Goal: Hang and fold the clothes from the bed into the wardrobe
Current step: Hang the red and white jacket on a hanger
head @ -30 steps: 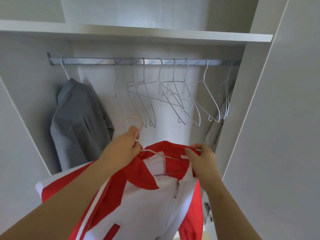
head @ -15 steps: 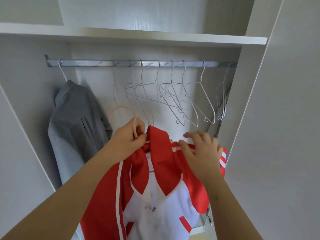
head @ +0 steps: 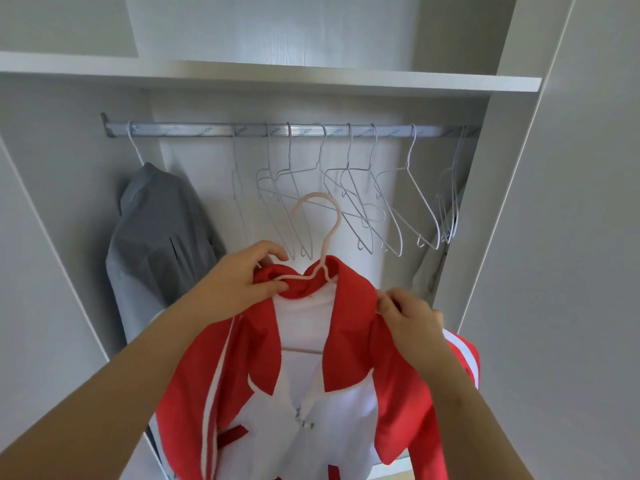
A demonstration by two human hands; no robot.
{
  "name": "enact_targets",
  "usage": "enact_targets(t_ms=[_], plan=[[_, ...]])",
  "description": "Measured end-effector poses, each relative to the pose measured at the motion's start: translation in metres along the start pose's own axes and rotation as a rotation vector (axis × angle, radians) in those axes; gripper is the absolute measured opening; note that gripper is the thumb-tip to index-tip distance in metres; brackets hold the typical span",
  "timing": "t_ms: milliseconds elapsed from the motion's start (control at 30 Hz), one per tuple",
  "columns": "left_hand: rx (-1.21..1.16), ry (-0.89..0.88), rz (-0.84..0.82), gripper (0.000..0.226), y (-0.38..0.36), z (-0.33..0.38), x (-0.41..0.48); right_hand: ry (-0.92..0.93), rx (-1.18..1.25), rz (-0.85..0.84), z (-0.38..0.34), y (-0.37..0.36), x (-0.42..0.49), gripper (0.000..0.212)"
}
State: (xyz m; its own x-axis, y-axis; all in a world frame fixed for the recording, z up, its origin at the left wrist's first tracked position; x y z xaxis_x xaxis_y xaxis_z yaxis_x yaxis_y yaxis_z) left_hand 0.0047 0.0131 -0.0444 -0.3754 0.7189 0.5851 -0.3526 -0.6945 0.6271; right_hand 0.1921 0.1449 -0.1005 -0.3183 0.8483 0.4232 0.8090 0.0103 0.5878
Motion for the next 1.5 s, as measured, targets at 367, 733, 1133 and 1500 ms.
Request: enact_targets(t_ms=[367,733,1133,1500], plan=[[0.166,-0.121,0.255,0.017,0.01,0.009,-0.001,-0.096,0.084,-0.03,-0.009,-0.006,-0.005,0.035],[0.158,-0.284,0.184,0.044,-0.007,0.038,0.0,0.064,0.08,0.02,-0.005,0.005,-0.01,0.013],[0.216,-0.229,0.181,0.02,0.031,0.013,0.002,-0.199,0.048,0.154,0.043,0.011,-0.018,0.042],[0.08,-0.089,0.231,0.02,0.052,-0.011,-0.012,-0.17,-0.018,-0.108,0.029,-0.024,-0.029,0.055]])
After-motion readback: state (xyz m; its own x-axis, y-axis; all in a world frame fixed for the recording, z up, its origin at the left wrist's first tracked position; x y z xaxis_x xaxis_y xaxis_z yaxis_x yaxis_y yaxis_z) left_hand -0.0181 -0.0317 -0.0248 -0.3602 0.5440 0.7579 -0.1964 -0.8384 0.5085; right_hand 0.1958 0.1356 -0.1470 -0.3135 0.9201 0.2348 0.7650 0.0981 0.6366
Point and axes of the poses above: each hand's wrist, its own x-axis towards the middle knuckle, its own y-axis out of the back of the hand, z = x × y, the point moved 9 cm from there along x, towards the middle knuckle, and after that the axes turned 13 degrees about z, right-handed, at the moved point
